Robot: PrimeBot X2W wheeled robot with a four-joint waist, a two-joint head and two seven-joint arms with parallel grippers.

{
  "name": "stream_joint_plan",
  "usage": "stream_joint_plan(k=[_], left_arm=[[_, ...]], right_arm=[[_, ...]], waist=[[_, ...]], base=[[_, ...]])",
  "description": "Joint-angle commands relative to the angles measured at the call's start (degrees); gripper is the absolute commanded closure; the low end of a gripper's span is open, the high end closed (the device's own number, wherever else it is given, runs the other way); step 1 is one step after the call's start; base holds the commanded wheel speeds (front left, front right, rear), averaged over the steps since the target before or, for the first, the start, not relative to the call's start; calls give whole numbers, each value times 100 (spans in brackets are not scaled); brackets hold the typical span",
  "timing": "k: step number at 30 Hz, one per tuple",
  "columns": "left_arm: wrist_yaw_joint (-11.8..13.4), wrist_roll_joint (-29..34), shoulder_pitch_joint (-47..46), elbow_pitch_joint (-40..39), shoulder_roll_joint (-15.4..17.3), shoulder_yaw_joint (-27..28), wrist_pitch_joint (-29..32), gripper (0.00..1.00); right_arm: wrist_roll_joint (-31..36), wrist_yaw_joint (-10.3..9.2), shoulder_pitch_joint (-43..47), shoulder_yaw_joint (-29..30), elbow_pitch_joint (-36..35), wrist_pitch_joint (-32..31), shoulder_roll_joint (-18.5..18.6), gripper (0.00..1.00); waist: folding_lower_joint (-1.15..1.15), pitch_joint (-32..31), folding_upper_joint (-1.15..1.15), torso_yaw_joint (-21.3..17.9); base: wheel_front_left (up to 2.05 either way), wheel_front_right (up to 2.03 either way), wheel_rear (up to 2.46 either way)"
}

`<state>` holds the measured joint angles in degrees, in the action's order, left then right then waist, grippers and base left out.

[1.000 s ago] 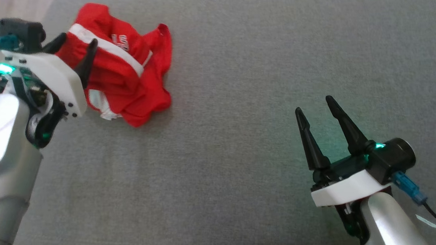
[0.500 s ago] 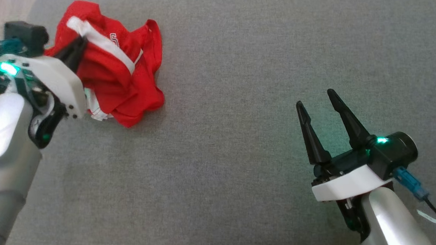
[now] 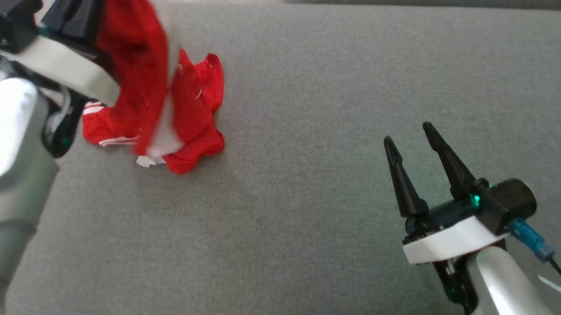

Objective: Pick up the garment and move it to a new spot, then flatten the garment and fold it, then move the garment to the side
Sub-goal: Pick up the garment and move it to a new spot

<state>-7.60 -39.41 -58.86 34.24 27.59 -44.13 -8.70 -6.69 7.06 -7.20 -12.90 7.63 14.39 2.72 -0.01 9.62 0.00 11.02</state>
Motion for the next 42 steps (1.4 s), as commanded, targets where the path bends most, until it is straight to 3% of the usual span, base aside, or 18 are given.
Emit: stream_joint_plan(k=[1,8,17,24,29,30,31,36,42], left_arm=[[16,58,-421,-278,128,255,-178,100],[106,32,-355,-1063,-98,258,-359,100],[295,69,-280,-1864,-403,-1,-107,100],[335,175,-514,-1874,-724,-209,21,100],[267,160,-619,-1574,-917,-412,224,100],[248,170,-638,-1463,-939,-477,290,88],[258,195,-651,-1341,-973,-510,292,0],[239,354,-656,-746,-1072,-731,245,0],[209,417,-652,-356,-1020,-753,-123,0]], right_arm=[[-80,43,35,-123,-164,61,16,0],[-210,43,72,-65,-203,61,16,0],[-320,43,0,-46,-297,61,16,0],[-521,43,-117,-51,-489,61,16,0],[-692,43,-151,-58,-558,61,16,0],[-738,43,-155,-60,-574,61,16,0],[-773,43,-153,-43,-594,61,16,0],[-883,43,-174,41,-675,61,16,0],[-796,43,-184,200,-651,61,16,0]], waist=[[1,-115,0,-45],[1,-274,0,-456],[1,-164,0,-1586],[1,274,0,-2637],[1,478,0,-3131],[1,525,0,-3228],[1,568,0,-3289],[1,761,0,-3360],[1,663,0,-2793]], base=[[0,0,0],[0,0,0],[0,0,0],[0,0,0],[0,0,0],[0,0,0],[0,0,0],[0,0,0],[0,0,0]])
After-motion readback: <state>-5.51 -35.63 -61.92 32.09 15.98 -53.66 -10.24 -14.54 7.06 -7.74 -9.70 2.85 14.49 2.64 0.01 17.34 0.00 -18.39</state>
